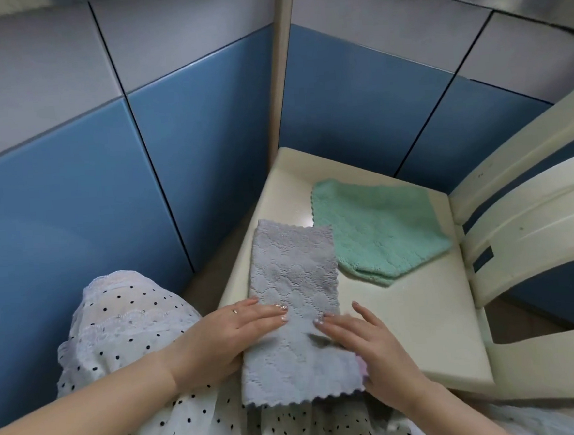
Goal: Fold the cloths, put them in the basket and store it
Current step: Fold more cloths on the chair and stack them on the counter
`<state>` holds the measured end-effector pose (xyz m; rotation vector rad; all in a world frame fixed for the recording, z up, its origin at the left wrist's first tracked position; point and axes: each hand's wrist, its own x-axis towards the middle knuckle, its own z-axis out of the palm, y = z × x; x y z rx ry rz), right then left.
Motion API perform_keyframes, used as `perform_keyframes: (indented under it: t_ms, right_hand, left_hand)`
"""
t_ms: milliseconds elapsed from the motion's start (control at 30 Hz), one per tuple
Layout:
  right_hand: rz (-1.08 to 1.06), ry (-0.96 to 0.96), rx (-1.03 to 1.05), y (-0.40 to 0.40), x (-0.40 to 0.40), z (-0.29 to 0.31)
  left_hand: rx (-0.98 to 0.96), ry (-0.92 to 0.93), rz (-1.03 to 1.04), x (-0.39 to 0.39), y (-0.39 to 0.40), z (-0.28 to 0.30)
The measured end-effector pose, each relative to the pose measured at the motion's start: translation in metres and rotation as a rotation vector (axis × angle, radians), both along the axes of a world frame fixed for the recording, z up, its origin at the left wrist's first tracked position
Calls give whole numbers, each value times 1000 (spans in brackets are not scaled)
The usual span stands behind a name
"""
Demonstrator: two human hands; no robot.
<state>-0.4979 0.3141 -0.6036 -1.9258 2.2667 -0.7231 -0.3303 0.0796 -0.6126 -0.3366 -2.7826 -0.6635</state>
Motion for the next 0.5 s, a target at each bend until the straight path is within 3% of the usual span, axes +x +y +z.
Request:
perform_keyframes:
  t_ms: [100, 233, 333, 500]
  right_hand:
    - [-237, -398, -94, -17, 1, 22]
    - [-494, -576, -181, -56, -10, 46]
    - [-614, -672, -125, -85, -26, 47]
    - [-761, -647, 86, -107, -50, 29]
  left_hand:
    - [493, -20, 258, -4, 7, 25]
    - [930, -36, 519, -33, 9, 48]
    - [1004, -99, 657, -58, 0, 47]
    - [997, -243, 724, -86, -9, 39]
